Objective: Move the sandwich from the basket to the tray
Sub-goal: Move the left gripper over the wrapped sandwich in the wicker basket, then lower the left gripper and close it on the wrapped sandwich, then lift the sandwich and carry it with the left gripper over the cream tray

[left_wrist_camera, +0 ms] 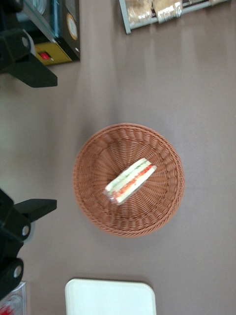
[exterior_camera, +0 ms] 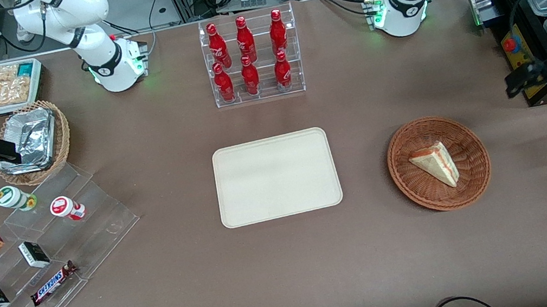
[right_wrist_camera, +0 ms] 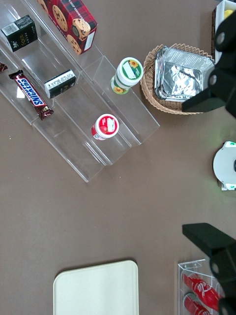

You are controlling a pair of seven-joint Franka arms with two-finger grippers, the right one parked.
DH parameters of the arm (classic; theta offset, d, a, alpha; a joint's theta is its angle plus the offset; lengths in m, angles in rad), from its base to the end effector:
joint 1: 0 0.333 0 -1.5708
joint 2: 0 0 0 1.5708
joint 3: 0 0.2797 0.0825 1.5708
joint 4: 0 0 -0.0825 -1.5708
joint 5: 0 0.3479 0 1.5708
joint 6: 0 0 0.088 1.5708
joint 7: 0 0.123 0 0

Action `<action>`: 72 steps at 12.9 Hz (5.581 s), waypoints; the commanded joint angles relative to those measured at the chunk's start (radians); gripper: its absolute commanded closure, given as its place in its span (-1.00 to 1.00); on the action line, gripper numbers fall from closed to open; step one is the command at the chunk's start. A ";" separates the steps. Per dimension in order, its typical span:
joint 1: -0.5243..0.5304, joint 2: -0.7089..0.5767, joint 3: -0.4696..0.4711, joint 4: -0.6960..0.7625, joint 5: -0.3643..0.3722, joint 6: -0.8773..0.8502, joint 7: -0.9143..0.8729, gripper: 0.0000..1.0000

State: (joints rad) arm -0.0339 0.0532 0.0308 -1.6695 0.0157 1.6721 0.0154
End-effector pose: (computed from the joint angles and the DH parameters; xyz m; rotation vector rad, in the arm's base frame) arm 0.5353 -0.0002 0.5096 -3.1235 0.0320 0.0792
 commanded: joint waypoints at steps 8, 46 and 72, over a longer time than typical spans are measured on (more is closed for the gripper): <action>-0.015 -0.027 -0.070 -0.485 -0.026 0.608 -0.477 -1.00; -0.018 0.089 -0.270 -0.298 -0.037 0.528 -0.683 1.00; -0.357 0.783 -0.580 0.214 0.420 0.652 -0.899 1.00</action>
State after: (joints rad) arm -0.3753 0.8193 -0.5541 -1.4820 0.4094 2.3100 -0.8403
